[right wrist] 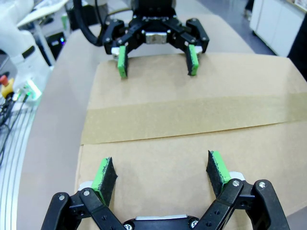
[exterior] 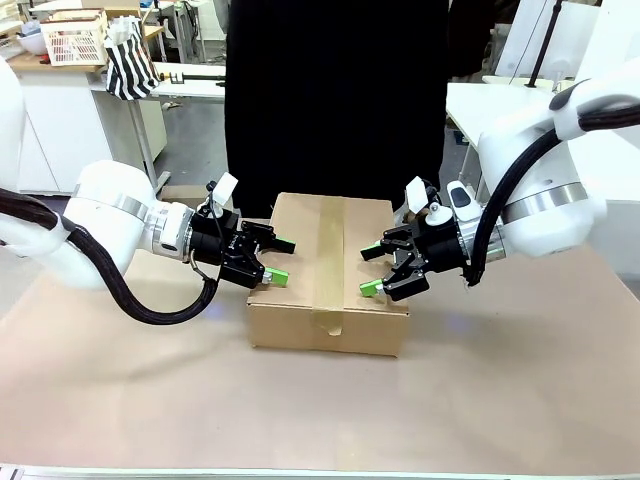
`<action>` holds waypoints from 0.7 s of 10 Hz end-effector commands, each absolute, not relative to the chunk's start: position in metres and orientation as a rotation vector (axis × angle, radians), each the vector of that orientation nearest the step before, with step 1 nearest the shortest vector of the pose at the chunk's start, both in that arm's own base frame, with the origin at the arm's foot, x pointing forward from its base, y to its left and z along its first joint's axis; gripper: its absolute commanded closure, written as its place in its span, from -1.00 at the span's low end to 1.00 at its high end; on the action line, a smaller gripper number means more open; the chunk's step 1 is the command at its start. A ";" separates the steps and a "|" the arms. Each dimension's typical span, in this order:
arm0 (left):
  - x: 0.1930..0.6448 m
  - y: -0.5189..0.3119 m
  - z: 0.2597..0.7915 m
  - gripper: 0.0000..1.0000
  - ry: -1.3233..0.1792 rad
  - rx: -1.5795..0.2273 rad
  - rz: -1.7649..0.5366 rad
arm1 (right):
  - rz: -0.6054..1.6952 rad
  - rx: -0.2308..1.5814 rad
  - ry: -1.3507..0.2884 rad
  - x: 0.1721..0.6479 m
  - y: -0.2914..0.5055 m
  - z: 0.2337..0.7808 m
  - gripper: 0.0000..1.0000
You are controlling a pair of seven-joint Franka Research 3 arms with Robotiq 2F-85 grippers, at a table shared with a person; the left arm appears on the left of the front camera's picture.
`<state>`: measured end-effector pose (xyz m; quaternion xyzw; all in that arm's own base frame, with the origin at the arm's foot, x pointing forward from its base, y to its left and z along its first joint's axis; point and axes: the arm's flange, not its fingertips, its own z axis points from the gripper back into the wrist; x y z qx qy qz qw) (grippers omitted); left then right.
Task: Pack the gift set into the box.
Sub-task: Press and hold the closed box until the human finishes sealing it.
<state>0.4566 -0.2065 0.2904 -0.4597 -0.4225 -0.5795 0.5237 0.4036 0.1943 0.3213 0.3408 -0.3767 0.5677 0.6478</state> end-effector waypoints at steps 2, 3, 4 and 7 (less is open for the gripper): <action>0.457 -0.206 0.291 -1.00 -1.016 -1.093 -1.392 | 1.291 0.759 -0.878 0.404 0.194 0.319 -1.00; 0.457 -0.206 0.291 -1.00 -1.016 -1.093 -1.392 | 1.291 0.759 -0.878 0.404 0.194 0.319 -1.00; 0.457 -0.206 0.291 -1.00 -1.016 -1.093 -1.392 | 1.291 0.759 -0.878 0.404 0.194 0.319 -1.00; 0.466 -0.198 0.347 -1.00 -0.624 -1.341 -1.214 | 1.005 0.999 -0.490 0.401 0.194 0.376 -1.00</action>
